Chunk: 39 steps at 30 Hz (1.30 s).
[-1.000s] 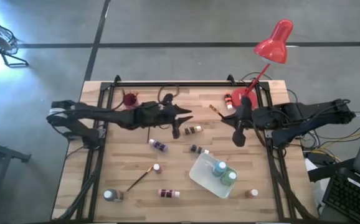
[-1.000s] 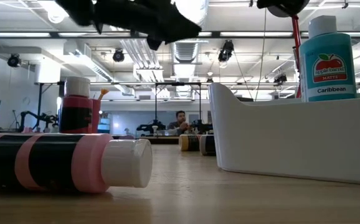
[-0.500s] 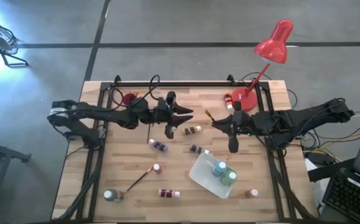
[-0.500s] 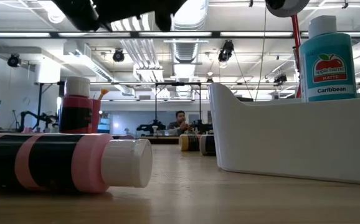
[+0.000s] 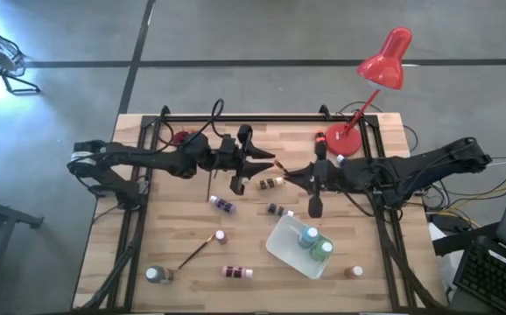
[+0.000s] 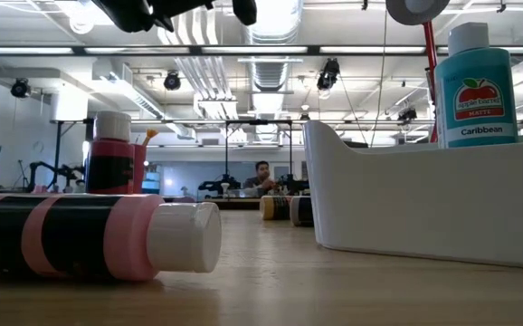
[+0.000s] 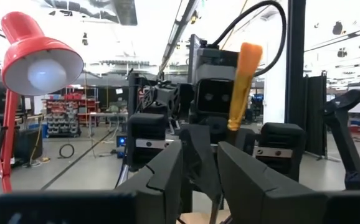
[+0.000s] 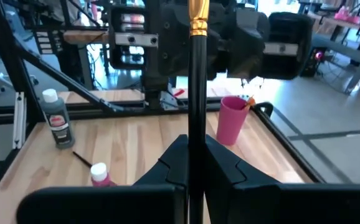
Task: Pick & Place Paint Supplies
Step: Put the orange paintbrush into the pink cup
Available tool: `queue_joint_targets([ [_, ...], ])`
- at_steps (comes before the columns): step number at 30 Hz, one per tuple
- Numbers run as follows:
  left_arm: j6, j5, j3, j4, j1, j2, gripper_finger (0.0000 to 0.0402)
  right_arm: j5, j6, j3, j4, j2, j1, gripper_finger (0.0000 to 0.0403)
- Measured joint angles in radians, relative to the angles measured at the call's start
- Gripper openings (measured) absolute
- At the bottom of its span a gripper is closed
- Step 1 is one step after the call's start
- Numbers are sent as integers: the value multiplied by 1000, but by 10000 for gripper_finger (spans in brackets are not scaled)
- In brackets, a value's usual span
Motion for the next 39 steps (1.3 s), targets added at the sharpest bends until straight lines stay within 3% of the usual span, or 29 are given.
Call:
queue_joint_targets([
  [6,0,2,0,1,-3,0,108,11,-59,54,20,59,-6,16],
  [11,3,138,3,48,-5,0,108,42,-61,81,17,91,-31,16],
  [14,5,154,11,66,-7,0,108,35,-60,87,18,102,-36,16],
  [39,103,81,54,2,-3,-1,108,22,-68,94,23,93,-32,16],
])
